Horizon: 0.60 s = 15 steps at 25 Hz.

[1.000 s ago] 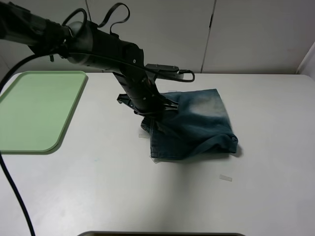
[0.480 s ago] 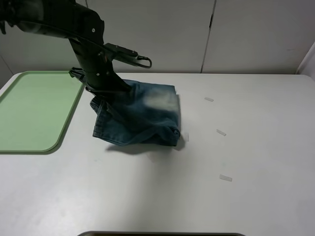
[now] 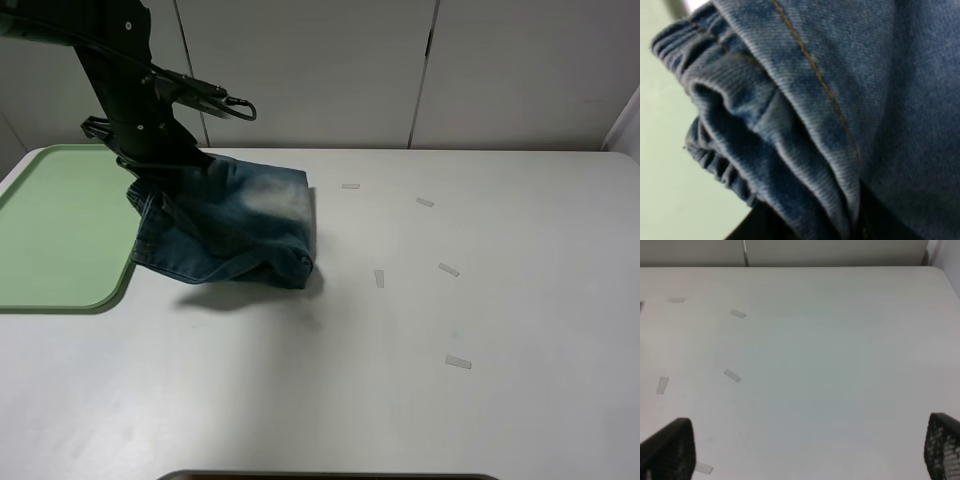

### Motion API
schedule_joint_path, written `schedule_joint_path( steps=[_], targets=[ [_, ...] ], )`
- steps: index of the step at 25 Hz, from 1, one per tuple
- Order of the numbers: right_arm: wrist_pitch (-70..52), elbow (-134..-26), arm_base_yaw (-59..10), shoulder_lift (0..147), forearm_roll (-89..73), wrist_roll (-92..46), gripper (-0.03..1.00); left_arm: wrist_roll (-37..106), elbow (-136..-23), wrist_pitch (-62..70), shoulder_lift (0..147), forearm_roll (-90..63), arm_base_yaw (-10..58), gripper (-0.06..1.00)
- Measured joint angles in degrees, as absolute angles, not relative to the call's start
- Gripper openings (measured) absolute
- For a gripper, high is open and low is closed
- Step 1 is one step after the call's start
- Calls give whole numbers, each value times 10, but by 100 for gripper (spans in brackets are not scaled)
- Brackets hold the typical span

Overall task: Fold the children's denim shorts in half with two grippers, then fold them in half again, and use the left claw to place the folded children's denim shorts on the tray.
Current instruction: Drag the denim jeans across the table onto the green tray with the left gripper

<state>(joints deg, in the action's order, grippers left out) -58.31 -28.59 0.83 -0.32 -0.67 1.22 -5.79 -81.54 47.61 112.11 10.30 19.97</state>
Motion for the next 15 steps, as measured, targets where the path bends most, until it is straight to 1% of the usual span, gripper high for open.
schedule_joint_path(
  steps=[9,15],
  targets=[
    [-583,-286,8,-3,-7,12,69,-10,-815,492,1120,108,153,22],
    [-583,-286,8,-3,-7,12,69,0,-815,498,1120,143,113,22]
  ],
)
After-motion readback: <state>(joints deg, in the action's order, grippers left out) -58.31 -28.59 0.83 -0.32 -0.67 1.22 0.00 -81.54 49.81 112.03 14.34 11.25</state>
